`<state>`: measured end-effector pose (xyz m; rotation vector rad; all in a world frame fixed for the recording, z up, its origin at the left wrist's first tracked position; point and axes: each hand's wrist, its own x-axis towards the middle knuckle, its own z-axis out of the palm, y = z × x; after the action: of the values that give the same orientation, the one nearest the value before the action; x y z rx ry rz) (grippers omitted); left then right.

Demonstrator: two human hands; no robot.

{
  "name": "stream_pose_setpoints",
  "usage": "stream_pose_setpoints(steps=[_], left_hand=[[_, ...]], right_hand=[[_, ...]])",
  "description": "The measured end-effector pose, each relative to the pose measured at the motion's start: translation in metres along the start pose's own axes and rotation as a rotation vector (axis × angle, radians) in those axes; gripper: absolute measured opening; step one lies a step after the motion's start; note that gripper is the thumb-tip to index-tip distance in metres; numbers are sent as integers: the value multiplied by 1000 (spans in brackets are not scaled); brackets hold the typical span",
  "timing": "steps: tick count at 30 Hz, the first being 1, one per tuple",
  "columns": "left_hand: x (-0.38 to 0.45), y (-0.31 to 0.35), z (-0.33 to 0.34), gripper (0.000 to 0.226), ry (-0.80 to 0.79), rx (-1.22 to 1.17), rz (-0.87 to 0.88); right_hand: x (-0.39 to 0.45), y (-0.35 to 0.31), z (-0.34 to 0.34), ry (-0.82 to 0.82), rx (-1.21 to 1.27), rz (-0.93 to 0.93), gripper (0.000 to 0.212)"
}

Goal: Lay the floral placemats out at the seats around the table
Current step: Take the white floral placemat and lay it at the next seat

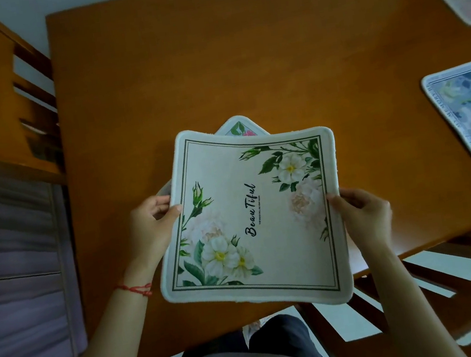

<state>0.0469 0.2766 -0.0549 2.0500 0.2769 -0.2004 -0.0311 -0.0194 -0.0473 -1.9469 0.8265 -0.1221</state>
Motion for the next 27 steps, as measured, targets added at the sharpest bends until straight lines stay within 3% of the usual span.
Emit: stream_pose_setpoints(steps=[9, 17, 27], left_hand=[[-56, -3, -27, 23, 160, 19, 54], [-113, -19, -60, 18, 367, -12, 2], [-196, -55, -114, 17, 637, -6, -104]], right_hand=[[-29, -16, -12, -63, -44, -231, 13], [-51, -27, -3, -157, -120, -433, 16], [-103, -60, 31, -384, -57, -476, 14]])
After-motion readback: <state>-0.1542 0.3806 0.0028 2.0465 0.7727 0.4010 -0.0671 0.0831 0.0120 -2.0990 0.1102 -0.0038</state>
